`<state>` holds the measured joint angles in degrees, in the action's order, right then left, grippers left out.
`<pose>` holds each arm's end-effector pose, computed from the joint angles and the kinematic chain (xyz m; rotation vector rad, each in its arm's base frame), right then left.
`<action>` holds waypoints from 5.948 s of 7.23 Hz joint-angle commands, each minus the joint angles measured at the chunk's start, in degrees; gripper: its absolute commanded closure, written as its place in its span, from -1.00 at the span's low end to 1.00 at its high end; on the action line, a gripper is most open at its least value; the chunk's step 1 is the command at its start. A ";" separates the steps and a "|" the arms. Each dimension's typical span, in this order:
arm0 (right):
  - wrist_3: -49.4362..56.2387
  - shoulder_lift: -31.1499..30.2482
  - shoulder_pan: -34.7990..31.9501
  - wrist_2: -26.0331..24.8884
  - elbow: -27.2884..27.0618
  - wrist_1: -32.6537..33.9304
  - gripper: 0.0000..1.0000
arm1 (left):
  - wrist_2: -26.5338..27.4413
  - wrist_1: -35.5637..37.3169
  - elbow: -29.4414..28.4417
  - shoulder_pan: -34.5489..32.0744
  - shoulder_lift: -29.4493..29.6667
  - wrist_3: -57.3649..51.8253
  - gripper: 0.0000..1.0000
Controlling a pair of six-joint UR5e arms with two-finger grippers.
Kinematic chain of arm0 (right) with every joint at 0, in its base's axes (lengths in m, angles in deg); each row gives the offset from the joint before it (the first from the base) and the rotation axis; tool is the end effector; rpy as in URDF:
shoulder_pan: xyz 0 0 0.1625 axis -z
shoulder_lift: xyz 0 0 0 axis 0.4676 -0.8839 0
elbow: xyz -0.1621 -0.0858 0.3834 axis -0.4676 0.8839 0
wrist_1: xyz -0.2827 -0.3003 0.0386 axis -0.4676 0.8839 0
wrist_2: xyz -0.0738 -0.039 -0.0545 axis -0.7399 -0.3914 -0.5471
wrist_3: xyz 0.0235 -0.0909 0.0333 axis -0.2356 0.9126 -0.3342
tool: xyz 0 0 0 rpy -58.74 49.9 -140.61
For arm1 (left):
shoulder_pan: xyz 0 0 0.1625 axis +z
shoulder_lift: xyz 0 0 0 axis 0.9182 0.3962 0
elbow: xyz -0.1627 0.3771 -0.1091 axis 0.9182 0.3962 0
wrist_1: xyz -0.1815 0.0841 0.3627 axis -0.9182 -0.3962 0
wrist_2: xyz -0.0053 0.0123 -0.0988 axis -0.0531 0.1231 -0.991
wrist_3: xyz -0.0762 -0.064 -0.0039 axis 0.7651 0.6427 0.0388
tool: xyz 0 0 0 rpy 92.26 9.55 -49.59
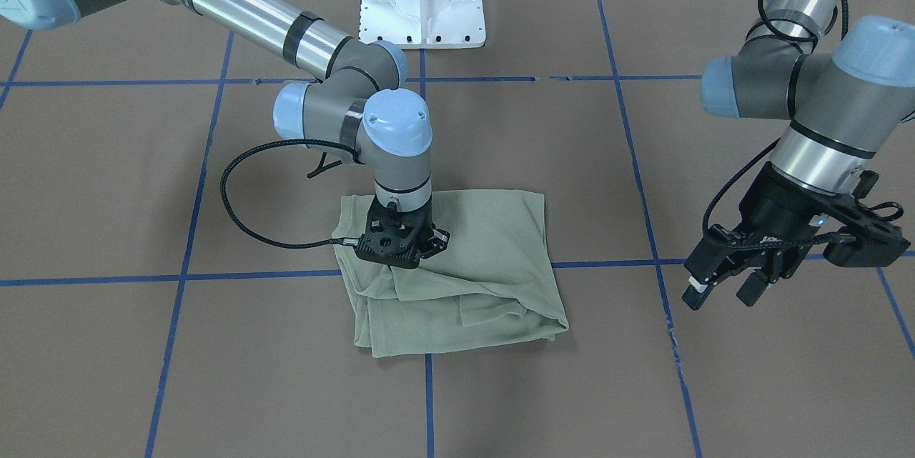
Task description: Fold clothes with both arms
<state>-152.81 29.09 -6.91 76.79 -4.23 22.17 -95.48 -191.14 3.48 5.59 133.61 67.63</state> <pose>-0.6189 -0.5705 0.2267 0.1257 -0.7848 0.3662 0.2479 -0.6459 0.3175 0.4801 1.0926 -0.4038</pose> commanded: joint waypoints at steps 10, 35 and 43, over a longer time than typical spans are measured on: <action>30.45 -19.35 -26.08 19.87 -11.30 -0.49 1.00 | -4.39 0.16 1.44 -3.24 -5.77 -16.29 -1.00; 77.62 -45.07 -53.45 29.49 -27.51 22.01 -1.00 | -23.04 28.14 10.23 -29.81 -27.33 -71.82 -1.00; 77.80 -47.36 -53.45 29.75 -27.59 21.21 -1.00 | -20.07 43.74 13.91 -29.37 -27.67 -71.82 -1.00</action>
<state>-75.02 -18.05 -60.32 106.46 -31.68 43.61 -117.34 -149.67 16.70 -23.89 105.80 -4.19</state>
